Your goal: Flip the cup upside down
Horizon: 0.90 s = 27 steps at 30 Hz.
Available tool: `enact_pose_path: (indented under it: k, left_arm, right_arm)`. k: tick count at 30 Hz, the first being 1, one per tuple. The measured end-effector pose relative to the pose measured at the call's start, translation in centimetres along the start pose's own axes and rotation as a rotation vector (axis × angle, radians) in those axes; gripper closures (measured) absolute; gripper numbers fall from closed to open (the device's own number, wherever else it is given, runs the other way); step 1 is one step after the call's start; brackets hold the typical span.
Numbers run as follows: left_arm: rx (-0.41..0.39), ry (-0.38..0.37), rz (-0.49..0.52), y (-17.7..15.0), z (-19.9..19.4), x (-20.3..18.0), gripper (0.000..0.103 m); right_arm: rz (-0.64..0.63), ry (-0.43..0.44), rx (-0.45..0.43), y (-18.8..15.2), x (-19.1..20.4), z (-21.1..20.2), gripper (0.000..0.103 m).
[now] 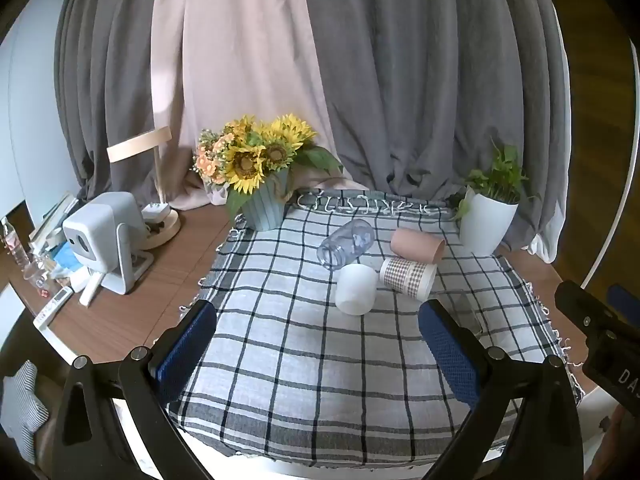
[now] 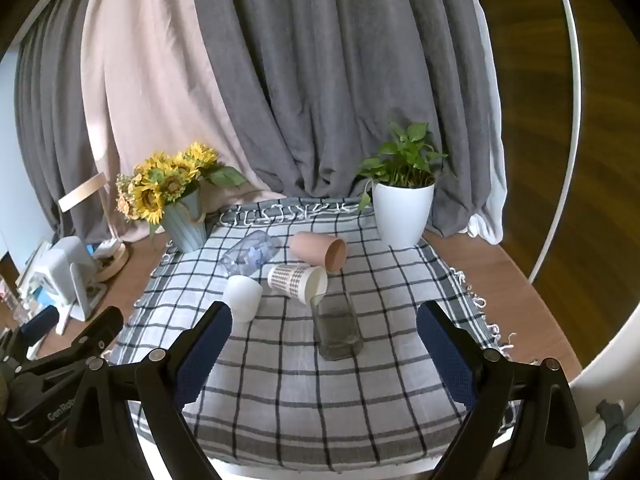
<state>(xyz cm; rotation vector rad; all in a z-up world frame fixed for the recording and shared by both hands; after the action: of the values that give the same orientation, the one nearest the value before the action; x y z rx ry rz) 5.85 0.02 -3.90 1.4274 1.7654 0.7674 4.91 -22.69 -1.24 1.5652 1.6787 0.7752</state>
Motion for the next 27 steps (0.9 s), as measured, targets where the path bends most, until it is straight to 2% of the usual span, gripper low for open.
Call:
enact_pose_path:
  k: [27]
  left_arm:
    - [-0.008,-0.005,-0.004,0.29,0.44,0.05,0.0]
  right_arm:
    - [0.001,0.001,-0.003,-0.02,0.11,0.18,0.009]
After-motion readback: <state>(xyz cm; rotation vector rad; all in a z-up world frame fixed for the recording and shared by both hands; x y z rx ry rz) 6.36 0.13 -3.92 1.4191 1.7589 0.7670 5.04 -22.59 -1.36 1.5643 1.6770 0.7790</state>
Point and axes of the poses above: each gripper's, at about its wrist camera, not at the fingertips, and z roughly the way its jaws point, x to its left, y to its top, the point moved 7 cm from there along z, roughly the way its jaws point, and after that the axes turned 12 degrees about -z, right-handed, at the moved point
